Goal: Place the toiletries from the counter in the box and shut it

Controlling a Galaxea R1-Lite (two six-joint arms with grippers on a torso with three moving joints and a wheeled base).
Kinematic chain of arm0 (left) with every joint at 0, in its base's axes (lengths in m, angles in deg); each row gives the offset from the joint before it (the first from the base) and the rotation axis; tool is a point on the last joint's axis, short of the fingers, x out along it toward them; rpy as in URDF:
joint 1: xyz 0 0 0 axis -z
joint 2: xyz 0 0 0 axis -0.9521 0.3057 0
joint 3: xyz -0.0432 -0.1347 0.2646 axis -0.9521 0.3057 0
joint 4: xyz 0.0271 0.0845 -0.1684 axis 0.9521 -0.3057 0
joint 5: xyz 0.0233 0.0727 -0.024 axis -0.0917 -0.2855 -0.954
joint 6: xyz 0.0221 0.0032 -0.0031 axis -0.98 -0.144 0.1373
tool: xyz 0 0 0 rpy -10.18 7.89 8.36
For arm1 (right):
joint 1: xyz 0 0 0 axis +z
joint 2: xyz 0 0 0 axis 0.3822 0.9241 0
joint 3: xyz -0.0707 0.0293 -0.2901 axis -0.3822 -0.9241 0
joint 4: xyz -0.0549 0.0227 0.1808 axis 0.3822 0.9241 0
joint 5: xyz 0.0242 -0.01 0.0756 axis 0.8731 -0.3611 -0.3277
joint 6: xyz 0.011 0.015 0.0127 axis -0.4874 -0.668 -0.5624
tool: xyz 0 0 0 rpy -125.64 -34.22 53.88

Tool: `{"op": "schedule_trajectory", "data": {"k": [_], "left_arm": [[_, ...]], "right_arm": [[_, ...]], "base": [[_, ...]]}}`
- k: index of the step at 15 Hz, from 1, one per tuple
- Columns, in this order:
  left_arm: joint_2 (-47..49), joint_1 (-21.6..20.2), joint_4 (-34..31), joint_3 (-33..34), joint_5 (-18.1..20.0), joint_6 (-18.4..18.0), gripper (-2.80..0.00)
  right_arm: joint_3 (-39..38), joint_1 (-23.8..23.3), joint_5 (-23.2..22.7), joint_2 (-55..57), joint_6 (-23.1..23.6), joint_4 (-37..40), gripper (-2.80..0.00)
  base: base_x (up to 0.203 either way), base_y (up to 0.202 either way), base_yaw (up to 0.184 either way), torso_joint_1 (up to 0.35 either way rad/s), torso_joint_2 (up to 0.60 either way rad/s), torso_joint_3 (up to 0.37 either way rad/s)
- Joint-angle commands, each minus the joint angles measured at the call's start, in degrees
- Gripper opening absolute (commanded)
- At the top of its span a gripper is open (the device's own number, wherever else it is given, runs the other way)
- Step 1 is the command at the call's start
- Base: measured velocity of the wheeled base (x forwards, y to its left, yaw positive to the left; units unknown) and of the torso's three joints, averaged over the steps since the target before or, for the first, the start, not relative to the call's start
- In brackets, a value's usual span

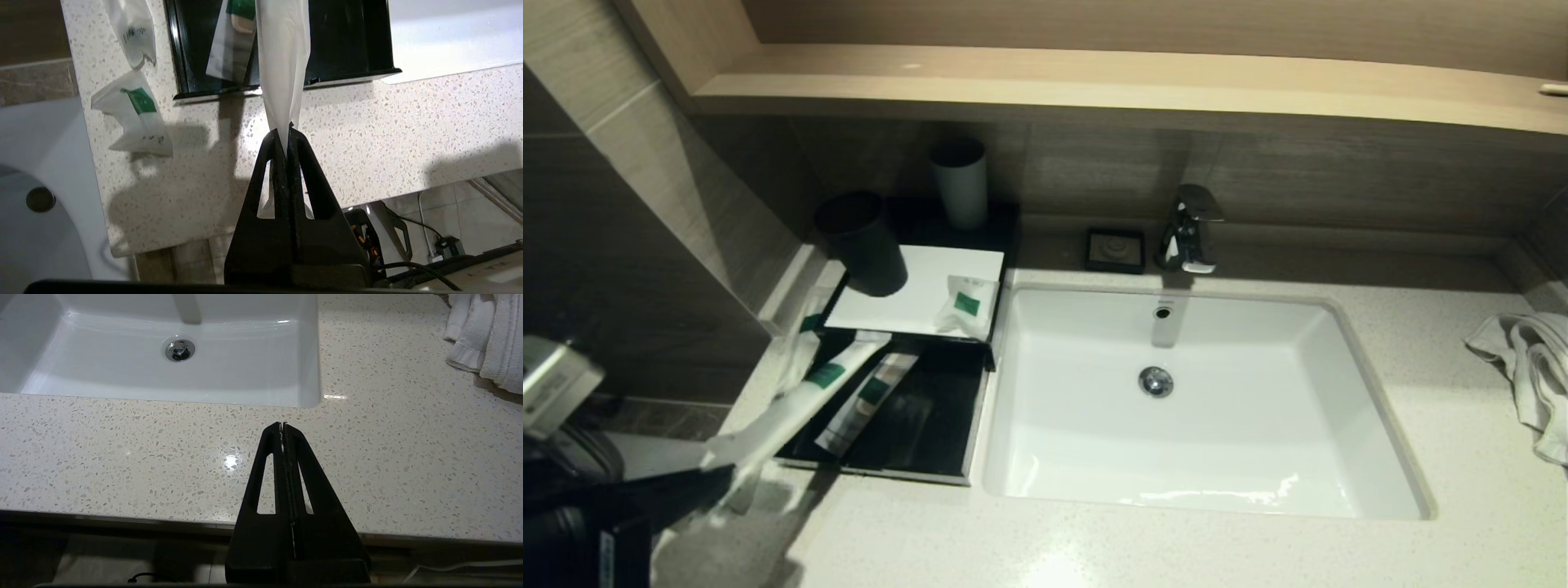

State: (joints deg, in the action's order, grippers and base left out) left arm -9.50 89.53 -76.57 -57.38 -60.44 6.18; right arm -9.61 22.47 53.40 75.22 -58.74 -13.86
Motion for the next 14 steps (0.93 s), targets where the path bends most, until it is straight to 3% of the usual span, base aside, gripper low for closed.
{"op": "schedule_trajectory", "data": {"k": [1, 6, 9, 14], "left_arm": [[-1.30, -0.10, -2.24, 0.10, -0.21, 0.44, -2.80], [0.39, -0.28, -3.46, 2.07, -2.04, 0.79, -2.80], [3.51, -0.28, -2.76, 2.40, -3.02, 2.80, -2.80], [10.85, -0.28, 4.43, 2.23, -4.29, 3.72, -2.80]], "right_arm": [[0.00, 0.00, -0.02, 0.00, 0.02, -0.01, -2.80], [0.00, -0.05, -0.02, 0.00, 0.02, -0.01, -2.80], [0.00, 0.00, -0.02, 0.00, 0.02, -0.01, -2.80], [0.00, 0.00, -0.02, 0.00, 0.02, -0.01, -2.80]], "base": [[0.000, 0.000, 0.000, 0.000, 0.00, 0.000], [0.000, 0.000, 0.000, 0.000, 0.00, 0.000], [0.000, 0.000, 0.000, 0.000, 0.00, 0.000], [0.000, 0.000, 0.000, 0.000, 0.00, 0.000]]}}
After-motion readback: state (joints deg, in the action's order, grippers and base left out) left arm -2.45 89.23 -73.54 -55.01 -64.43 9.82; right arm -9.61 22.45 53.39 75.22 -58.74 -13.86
